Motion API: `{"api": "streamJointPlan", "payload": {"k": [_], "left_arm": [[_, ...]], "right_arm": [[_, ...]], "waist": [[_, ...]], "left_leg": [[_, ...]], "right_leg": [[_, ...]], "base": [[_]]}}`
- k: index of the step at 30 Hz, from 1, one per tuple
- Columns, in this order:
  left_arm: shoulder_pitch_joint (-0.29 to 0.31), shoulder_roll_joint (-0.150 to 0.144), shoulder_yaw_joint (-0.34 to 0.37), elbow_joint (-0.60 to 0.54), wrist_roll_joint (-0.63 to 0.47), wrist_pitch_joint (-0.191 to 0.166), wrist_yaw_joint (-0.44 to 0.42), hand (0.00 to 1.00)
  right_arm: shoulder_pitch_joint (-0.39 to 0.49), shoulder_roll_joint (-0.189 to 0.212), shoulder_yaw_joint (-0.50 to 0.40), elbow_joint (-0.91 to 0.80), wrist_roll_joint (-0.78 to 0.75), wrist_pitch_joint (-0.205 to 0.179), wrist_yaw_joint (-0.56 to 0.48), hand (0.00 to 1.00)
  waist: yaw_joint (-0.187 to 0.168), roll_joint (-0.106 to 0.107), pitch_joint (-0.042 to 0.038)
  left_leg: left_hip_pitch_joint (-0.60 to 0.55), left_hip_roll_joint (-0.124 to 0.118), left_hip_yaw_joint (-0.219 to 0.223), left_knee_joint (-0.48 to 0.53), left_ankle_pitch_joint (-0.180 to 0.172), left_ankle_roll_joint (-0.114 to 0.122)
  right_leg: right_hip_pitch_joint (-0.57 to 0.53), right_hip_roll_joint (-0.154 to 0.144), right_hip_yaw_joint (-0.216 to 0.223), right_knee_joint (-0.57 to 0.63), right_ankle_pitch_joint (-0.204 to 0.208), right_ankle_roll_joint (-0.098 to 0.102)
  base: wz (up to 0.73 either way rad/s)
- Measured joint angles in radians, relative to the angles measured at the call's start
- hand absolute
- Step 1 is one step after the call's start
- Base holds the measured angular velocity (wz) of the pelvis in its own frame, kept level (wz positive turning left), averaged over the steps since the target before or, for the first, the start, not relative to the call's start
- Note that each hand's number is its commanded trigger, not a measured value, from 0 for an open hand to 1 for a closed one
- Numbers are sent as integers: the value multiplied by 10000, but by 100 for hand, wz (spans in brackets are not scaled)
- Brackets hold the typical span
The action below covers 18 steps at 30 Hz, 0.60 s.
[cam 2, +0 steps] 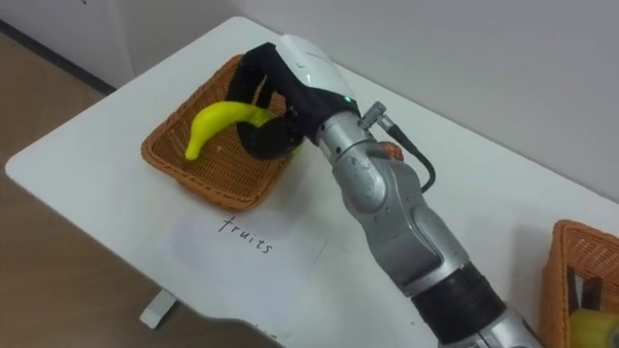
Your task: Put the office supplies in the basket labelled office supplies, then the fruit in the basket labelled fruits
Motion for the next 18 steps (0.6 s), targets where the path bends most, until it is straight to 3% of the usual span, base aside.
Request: {"api": "streamJointPlan", "payload": {"k": [7,9,10,11,12,13,14,18], "left_arm": [[26,-6,1,-120,13,78,-60,0],[21,-6,0,-121,9,78,-60,0],[21,-6,0,-122,9,79,-60,0],[24,-6,-7,-121,7,82,-60,0],[24,-6,-7,-120,7,90,-59,0],[18,-7,-10,-121,6,102,-59,0],[21,-6,-11,-120,7,110,-58,0],[43,-5,-18,-121,7,118,-51,0]], "right_arm": [[-71,4,46,178,3,-15,-174,100],[-71,4,47,209,12,-41,-193,78],[-71,3,49,264,11,-93,-197,56],[-94,3,93,363,18,-112,-217,52],[-137,4,132,458,32,-119,-218,26],[-206,5,149,613,43,-133,-218,8],[-271,4,149,677,43,-132,-218,1],[-412,8,210,947,26,-200,-219,0]], "waist": [[110,48,34],[173,63,43],[197,73,50],[222,77,53],[227,79,55],[235,87,60],[240,96,67],[248,101,70]], "left_leg": [[-103,-28,-194,18,7,-7],[-103,-29,-210,27,7,-7],[-106,-36,-233,35,7,-7],[-106,-45,-255,31,8,-6],[-107,-51,-265,30,8,-6],[-115,-60,-297,29,8,-5],[-116,-66,-318,25,8,-5],[-119,-78,-352,16,9,-3]], "right_leg": [[-26,-9,-147,-6,-19,28],[-26,-10,-171,-8,-23,34],[-20,-13,-180,-9,-28,42],[-20,-18,-181,-8,-37,56],[-20,-23,-181,-8,-46,67],[-20,-28,-182,-8,-52,75],[-18,-31,-181,-8,-53,77],[-6,-37,-173,-8,-55,81]], "base": [[8],[2],[5],[5],[6],[6],[6],[4]]}}
